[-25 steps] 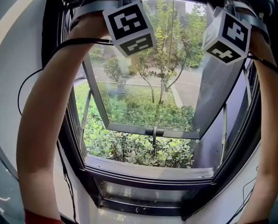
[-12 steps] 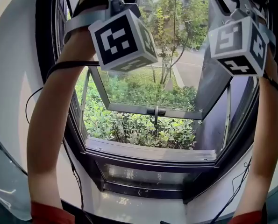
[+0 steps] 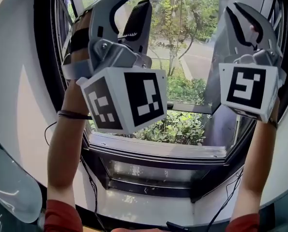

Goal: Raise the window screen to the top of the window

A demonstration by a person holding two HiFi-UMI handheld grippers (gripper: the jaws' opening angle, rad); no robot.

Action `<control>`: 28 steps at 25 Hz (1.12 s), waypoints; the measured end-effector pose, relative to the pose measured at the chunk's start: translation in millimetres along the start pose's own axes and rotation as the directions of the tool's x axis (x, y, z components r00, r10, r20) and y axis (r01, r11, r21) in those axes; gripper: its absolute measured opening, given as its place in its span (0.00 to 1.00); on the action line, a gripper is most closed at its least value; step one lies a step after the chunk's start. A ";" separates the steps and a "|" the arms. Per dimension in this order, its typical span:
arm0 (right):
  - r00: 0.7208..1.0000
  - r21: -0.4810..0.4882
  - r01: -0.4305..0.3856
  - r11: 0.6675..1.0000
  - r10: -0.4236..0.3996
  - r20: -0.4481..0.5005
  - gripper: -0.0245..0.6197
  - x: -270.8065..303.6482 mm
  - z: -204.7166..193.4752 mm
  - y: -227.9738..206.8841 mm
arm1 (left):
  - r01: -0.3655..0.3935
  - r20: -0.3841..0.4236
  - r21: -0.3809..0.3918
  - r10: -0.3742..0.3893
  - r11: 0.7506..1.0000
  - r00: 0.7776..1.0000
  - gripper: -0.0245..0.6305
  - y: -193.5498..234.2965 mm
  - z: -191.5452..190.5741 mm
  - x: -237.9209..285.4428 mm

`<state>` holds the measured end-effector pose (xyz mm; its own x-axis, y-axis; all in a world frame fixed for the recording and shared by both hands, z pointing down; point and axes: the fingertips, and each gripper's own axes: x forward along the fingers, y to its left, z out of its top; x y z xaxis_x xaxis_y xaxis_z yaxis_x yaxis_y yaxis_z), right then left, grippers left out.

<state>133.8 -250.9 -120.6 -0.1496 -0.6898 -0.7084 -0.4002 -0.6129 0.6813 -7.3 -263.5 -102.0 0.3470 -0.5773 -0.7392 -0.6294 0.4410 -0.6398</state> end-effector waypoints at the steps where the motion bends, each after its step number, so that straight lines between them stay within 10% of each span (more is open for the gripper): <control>1: 1.000 0.017 -0.004 1.000 0.004 -0.004 0.15 -6.3 -1.0 3.8 | -0.005 0.007 -0.025 0.005 1.000 1.000 0.19 0.1 1.0 -6.6; 15: 0.999 0.226 -0.034 0.973 0.026 0.042 0.15 -80.9 -8.5 56.3 | -0.002 -0.021 -0.340 -0.005 0.940 1.000 0.19 -43.2 -34.1 -82.0; 28: 0.993 0.483 -0.075 0.872 0.112 -0.048 0.15 -140.6 -64.6 133.0 | 0.071 -0.152 -0.579 -0.193 0.812 0.969 0.19 -143.6 -92.7 -148.4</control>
<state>160.1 -260.3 81.5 -0.1501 -0.7720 -0.6176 -0.7747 -0.2963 0.5586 -32.8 -304.9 119.1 0.3520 -0.7494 -0.5609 -0.8892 -0.0807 -0.4503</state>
